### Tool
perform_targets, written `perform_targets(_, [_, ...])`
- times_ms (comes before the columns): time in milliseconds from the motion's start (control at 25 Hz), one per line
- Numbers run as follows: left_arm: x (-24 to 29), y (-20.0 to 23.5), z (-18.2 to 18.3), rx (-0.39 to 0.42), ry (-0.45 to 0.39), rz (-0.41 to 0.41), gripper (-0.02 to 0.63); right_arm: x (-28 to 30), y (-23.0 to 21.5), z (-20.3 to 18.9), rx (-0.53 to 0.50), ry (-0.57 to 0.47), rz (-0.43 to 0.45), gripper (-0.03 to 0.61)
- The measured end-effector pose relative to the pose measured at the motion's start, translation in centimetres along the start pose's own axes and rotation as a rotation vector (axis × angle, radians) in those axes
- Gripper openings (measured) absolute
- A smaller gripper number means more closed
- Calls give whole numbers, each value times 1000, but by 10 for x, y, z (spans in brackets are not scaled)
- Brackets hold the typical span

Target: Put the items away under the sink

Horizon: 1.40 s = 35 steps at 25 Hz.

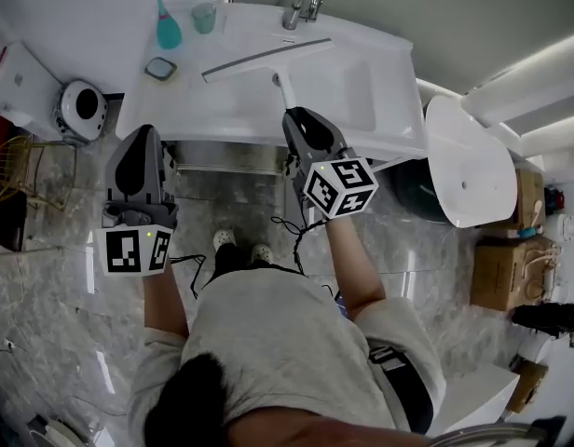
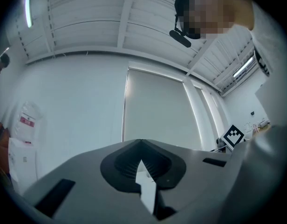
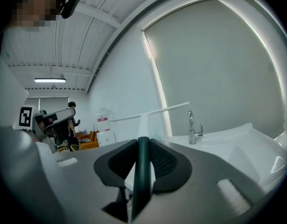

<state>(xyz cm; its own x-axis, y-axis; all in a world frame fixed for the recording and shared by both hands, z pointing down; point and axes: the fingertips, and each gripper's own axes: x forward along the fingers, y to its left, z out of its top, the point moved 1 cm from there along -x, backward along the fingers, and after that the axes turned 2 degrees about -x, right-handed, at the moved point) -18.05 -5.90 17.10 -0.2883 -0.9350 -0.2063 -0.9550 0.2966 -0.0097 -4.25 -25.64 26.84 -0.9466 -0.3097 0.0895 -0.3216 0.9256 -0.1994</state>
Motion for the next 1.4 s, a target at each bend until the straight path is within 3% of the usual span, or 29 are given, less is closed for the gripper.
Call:
perform_targets(920, [-115,-24,-10,15,42,234,8,-31,80,-108,30,177,260,100])
perform_targets(1120, [-130,-10,-8,15,42,239,8,-30,104,-128,33,202,293,100])
perform_targets(1400, [-140,15,-17,-12,64,179,8,-28,137,-164,54,249,272,100])
